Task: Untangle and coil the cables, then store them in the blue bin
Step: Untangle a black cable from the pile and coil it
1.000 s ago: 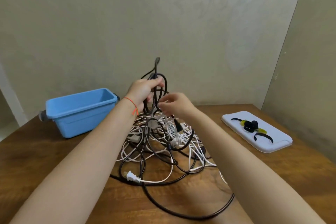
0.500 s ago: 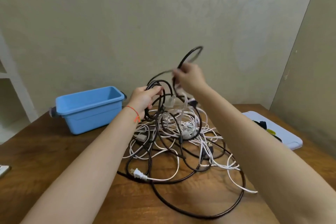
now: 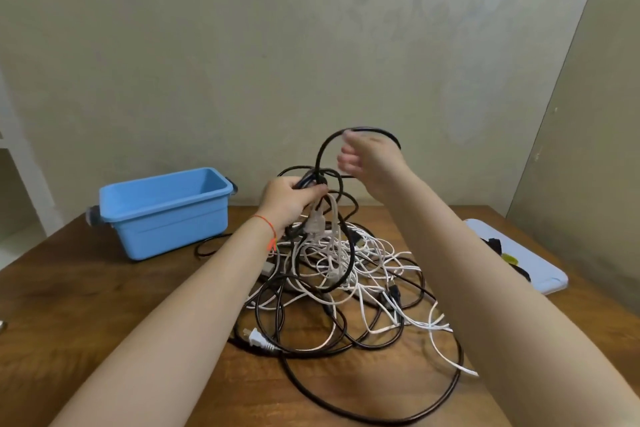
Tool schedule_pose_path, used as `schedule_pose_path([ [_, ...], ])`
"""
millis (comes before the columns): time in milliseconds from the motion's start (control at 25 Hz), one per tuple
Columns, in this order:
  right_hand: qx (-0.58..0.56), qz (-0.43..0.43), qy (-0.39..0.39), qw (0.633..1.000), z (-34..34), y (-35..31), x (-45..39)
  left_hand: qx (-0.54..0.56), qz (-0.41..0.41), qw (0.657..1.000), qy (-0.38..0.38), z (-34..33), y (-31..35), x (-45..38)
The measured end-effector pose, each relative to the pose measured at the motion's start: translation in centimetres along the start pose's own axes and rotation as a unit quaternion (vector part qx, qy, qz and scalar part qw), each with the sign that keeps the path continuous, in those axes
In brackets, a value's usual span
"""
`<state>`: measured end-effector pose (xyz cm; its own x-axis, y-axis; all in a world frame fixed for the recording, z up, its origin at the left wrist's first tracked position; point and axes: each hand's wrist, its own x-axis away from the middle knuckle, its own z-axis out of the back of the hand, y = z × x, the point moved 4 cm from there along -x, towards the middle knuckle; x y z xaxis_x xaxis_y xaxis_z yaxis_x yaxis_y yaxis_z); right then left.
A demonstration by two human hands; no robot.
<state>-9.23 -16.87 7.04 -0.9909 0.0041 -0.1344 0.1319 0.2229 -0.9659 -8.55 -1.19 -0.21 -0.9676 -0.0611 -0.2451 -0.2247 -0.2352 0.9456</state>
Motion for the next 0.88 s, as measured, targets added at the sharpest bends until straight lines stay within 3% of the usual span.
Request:
schedule_pose_path([
  [120,0.306,-0.007,-0.083,0.948,-0.1,2.3,1.4,-0.006,-0.051,0.995,0.088,2.2,3.7,-1.1],
  [240,0.347,0.067,-0.039,0.935,-0.8,2.8,1.7,-0.048,-0.098,0.989,0.097,3.0,7.3,-1.8],
  [360,0.411,0.188,0.024,0.892,-1.4,2.8,1.5,-0.05,-0.054,0.997,0.04,1.2,5.9,-1.0],
  [480,0.477,0.221,0.005,0.851,-1.5,3.7,1.4,0.005,-0.007,1.0,0.018,0.5,2.7,-0.5],
  [560,0.482,0.195,0.012,0.854,-0.7,3.3,0.9,0.041,0.018,0.999,-0.01,0.4,1.1,-0.5],
  [640,0.44,0.165,0.003,0.883,-0.5,2.3,0.7,0.043,0.034,0.995,-0.079,-0.4,0.2,-0.2],
  [760,0.308,0.14,-0.017,0.941,-1.3,-0.3,0.7,-0.07,0.033,0.98,-0.184,-2.3,-0.2,1.0],
  [880,0.15,0.17,0.093,0.97,0.8,-4.3,-0.6,-0.193,0.036,0.967,-0.164,-2.1,-0.7,0.6],
])
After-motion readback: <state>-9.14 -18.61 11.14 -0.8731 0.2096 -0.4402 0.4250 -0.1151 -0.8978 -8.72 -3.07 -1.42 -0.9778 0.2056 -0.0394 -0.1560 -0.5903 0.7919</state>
